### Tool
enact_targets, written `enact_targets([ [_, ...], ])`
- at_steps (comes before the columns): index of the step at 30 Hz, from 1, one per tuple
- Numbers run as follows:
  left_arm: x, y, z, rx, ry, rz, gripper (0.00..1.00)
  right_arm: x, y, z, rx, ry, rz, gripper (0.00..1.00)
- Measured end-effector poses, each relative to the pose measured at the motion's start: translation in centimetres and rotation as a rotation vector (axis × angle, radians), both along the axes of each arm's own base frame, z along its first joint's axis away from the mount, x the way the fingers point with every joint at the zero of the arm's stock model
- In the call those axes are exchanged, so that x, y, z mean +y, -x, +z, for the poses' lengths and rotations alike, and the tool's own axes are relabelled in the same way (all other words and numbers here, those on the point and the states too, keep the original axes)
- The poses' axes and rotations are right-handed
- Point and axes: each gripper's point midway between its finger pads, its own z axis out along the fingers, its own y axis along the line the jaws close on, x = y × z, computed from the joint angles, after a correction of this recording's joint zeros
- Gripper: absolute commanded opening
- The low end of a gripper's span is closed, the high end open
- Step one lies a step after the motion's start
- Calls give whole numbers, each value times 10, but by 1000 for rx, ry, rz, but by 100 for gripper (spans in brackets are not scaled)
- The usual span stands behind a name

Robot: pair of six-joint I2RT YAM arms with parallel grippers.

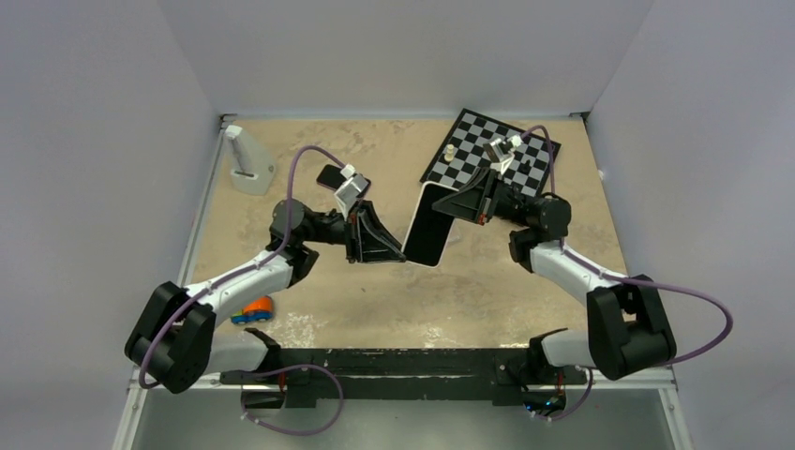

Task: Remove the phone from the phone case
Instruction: Remove the phone case from the phone.

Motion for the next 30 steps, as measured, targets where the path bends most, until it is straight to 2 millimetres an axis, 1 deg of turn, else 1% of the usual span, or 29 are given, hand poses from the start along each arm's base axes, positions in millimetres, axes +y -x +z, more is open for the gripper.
enact_targets([
  [6,-2,-2,-2,-43,0,-14,0,0,2,5,-3,-21,19,0],
  [14,-3,-5,1,-140,-57,7,0,0,-4,8,50,-56,22,0],
  [22,-1,-7,-8,-241,-118,10,0,7,-12,-2,131,-64,37,0],
  [25,-1,-6,-10,-301,-131,-7,0,9,-14,-2,171,-75,42,0],
  [26,-2,-9,-12,-323,-137,2,0,9,-16,0,209,-88,44,0],
  [28,-5,-26,-20,-349,-172,61,0,12,-14,5,261,-111,66,0],
  [30,-7,-42,-33,-340,-220,115,0,16,-9,9,288,-119,97,0],
])
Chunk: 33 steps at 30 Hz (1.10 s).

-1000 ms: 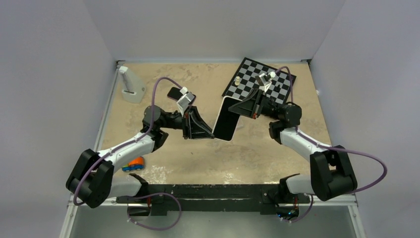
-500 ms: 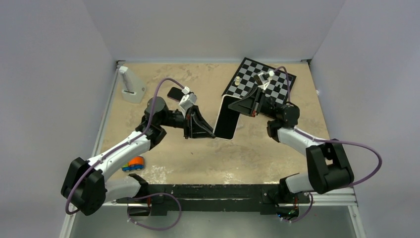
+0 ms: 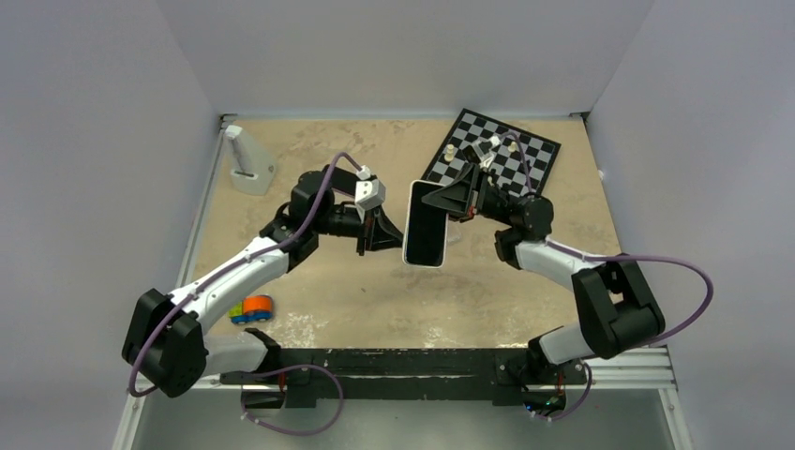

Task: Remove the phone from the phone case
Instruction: Remove the phone case from the phone.

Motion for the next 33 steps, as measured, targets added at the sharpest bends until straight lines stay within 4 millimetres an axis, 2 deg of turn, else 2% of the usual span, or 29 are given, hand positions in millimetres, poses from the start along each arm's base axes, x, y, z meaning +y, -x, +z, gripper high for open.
enact_targets([
  [2,0,-7,-9,12,-28,36,1,2,3,2,1,-4,11,0],
  [5,1,-12,-11,23,-37,71,31,0,5,6,-29,-7,0,0],
  [7,1,-11,-8,61,-22,87,40,-2,5,10,-70,-10,-29,0],
  [9,2,-5,-8,125,14,102,57,-4,5,15,-118,-6,-67,0],
  [14,17,28,-36,376,116,151,60,-9,-3,19,-191,13,-161,0],
  [16,19,35,-35,446,159,157,63,-8,-9,15,-184,17,-178,0],
  [17,19,35,-28,463,191,158,66,-7,-12,13,-177,19,-182,0],
  [21,21,34,14,432,344,151,64,-4,-23,1,-138,28,-187,0],
  [25,24,31,42,395,435,159,48,-4,-26,0,-127,23,-195,0],
  [28,23,27,53,376,464,161,33,-5,-25,2,-137,16,-195,0],
  [33,19,22,58,375,477,143,22,-6,-25,4,-139,12,-200,0],
])
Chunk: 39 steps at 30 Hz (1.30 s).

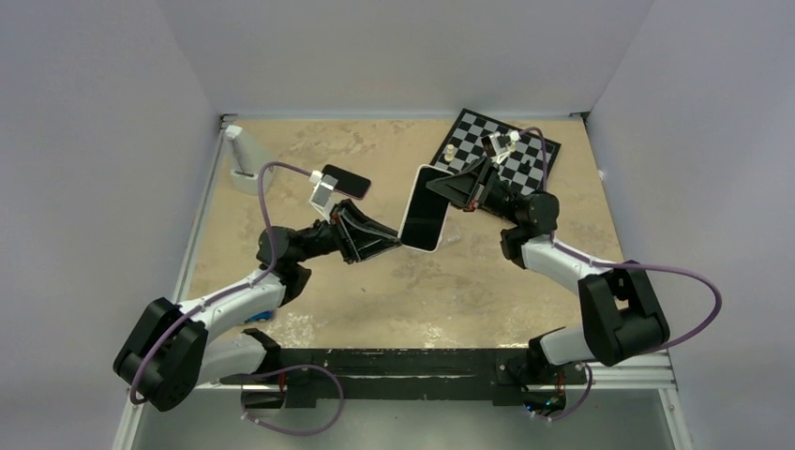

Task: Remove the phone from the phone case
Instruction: Remove the phone case from the phone.

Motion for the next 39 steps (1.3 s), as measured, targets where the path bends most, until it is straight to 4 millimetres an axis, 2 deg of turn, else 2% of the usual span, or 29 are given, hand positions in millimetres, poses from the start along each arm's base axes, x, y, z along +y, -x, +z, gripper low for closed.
enact_targets([
  [10,-3,0,1,-4,5,-29,8,-4,4,7,-29,-23,2,0],
  [17,-5,-1,-1,-52,-9,-15,0,-3,2,5,35,-40,32,0],
  [33,-8,-7,-1,-110,9,10,0,-4,-7,6,149,-86,40,0],
  [39,-10,-11,-11,-88,-4,19,0,-4,-8,7,168,-93,43,0],
])
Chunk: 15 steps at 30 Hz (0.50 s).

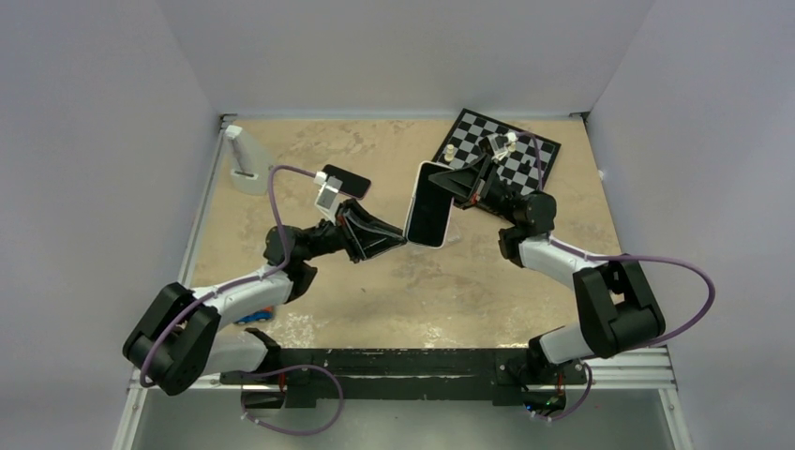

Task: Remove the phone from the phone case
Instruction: Remove the phone case from the phone.

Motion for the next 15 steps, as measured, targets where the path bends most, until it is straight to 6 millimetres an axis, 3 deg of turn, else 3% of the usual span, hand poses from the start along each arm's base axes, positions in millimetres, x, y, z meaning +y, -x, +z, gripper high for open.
enact_targets([
  [8,-1,-5,4,58,-54,36,21,0,-3,6,-60,-9,-64,0],
  [15,-6,-6,6,119,-138,54,40,12,3,29,-182,-23,-136,0],
])
